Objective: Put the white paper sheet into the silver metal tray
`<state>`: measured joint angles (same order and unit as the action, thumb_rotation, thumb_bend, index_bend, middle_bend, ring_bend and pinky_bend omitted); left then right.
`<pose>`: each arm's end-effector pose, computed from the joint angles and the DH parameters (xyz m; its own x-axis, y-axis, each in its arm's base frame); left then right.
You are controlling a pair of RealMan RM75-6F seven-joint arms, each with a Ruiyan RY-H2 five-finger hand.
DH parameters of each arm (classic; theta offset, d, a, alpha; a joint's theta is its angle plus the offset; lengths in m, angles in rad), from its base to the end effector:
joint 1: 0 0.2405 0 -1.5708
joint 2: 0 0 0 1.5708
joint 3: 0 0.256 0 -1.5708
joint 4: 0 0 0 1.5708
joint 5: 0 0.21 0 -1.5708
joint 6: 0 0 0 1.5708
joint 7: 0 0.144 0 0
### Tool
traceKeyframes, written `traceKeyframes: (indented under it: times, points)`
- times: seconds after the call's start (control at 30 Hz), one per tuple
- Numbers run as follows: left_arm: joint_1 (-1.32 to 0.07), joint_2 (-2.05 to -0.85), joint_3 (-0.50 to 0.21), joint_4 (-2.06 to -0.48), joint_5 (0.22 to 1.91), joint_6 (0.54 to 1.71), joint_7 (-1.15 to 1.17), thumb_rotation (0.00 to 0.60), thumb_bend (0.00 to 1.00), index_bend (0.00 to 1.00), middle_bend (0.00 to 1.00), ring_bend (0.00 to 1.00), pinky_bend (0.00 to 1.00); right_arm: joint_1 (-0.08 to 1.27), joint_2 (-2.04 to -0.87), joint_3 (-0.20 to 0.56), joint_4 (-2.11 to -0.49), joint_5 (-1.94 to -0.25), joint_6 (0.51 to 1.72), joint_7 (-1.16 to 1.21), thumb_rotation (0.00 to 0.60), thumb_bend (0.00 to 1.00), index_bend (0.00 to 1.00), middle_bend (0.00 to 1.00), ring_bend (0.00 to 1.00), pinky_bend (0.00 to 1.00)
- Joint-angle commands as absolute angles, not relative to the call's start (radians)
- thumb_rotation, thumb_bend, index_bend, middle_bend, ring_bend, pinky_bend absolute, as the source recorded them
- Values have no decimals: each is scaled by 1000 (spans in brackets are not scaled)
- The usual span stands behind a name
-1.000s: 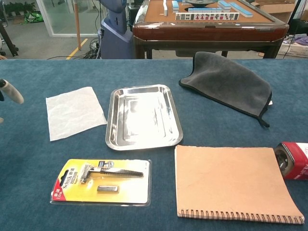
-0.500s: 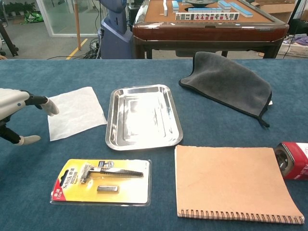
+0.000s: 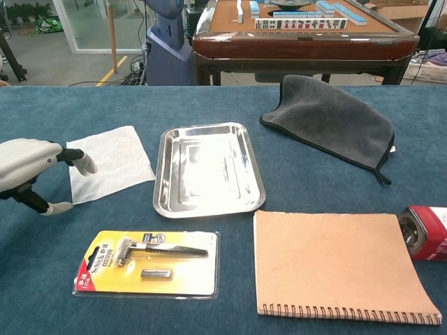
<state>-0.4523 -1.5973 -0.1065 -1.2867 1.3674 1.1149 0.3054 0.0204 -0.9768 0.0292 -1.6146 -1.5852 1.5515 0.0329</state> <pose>-0.2490 0.2911 -0.0091 0.5471 0.1657 0.8205 0.8255 -0.2690 -0.4961 -0.3161 -0.1566 0.2049 0.4945 0.0195 0.8690 -0.8683 -0.0337 0.4948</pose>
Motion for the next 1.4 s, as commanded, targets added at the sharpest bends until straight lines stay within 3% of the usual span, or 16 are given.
traceKeyframes:
  times: [0.03, 0.73, 1.4]
  points:
    - [-460, -1612, -108, -1269, 1357, 1108, 310, 600, 222, 289, 310, 240, 131, 19, -977, 28, -1614, -1589, 1556, 36, 600, 91, 165, 242, 136, 202]
    - [-485, -1648, -107, -1214, 1325, 1091, 317, 600, 222, 254, 294, 231, 131, 7, -983, 25, -1599, -1586, 1565, 58, 600, 91, 165, 242, 136, 202]
    - [-502, -1672, -134, -1174, 1285, 1088, 298, 600, 222, 292, 294, 231, 132, 0, -990, 25, -1585, -1572, 1563, 71, 600, 91, 165, 242, 136, 202]
